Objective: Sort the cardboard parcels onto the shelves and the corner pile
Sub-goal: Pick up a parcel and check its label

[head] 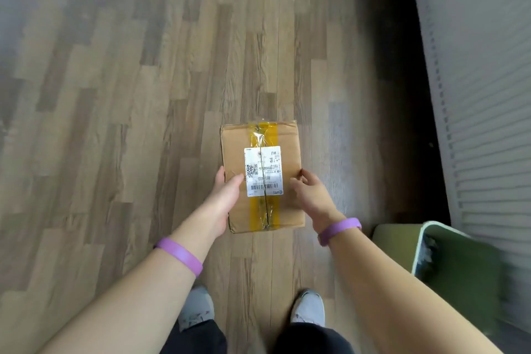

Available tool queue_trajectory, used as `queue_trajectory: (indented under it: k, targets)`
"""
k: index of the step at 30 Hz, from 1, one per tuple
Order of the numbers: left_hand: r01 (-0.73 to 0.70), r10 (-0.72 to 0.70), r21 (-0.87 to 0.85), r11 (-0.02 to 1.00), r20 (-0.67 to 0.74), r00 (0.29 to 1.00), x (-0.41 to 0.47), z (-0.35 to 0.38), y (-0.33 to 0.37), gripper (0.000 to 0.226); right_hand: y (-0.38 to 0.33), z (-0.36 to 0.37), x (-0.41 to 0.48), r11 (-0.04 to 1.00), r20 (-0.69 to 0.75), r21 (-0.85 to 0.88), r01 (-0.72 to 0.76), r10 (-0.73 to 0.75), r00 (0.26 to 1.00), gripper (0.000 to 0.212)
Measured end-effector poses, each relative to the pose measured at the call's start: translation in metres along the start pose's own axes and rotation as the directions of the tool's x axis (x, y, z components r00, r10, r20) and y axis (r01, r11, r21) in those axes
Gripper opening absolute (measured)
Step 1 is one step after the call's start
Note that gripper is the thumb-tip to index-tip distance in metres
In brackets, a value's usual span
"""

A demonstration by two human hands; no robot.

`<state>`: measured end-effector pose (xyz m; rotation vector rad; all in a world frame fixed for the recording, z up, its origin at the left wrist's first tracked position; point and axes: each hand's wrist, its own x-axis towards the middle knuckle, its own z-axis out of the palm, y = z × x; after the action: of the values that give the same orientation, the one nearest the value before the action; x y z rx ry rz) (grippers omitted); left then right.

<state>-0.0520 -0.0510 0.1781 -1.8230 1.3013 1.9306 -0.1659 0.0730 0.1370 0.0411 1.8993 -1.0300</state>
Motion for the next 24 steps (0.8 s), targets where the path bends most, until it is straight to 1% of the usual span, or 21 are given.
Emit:
queue_trajectory:
  k: [2,5,9,12,15,18,21,24]
  targets:
    - [-0.097,0.097,-0.005,0.995,0.004,0.995,-0.059,-0.005,0.061,0.064,-0.076,-0.026,-0.042,0.996,-0.058,-0.016,0.091,-0.092,0.994,0.023]
    - [-0.254,0.254,-0.029,0.967,0.004,0.967,-0.158,-0.006,0.155,0.063,-0.187,-0.068,-0.109,0.977,-0.126,-0.015,0.213,-0.213,0.969,0.022]
    - [-0.456,0.457,-0.055,0.888,0.008,0.890,-0.289,-0.001,0.264,0.061,-0.323,-0.130,-0.202,0.915,-0.187,-0.023,0.403,-0.400,0.897,0.018]
    - [-0.571,0.573,-0.078,0.817,-0.007,0.820,-0.377,0.005,0.329,0.061,-0.407,-0.177,-0.273,0.851,-0.214,-0.032,0.524,-0.518,0.828,0.017]
    - [-0.660,0.663,-0.092,0.746,-0.002,0.749,-0.456,0.016,0.379,0.060,-0.469,-0.222,-0.334,0.791,-0.248,-0.019,0.611,-0.596,0.764,0.017]
    - [-0.735,0.738,-0.094,0.672,0.000,0.675,-0.521,0.026,0.417,0.057,-0.513,-0.259,-0.384,0.726,-0.297,0.028,0.687,-0.650,0.699,0.018]
    - [-0.776,0.779,-0.082,0.625,-0.005,0.628,-0.569,0.036,0.444,0.059,-0.545,-0.289,-0.422,0.669,-0.332,0.033,0.743,-0.694,0.639,0.018]
    - [-0.806,0.810,-0.089,0.585,0.000,0.587,-0.606,0.044,0.464,0.059,-0.572,-0.312,-0.448,0.633,-0.363,0.034,0.773,-0.713,0.600,0.029]
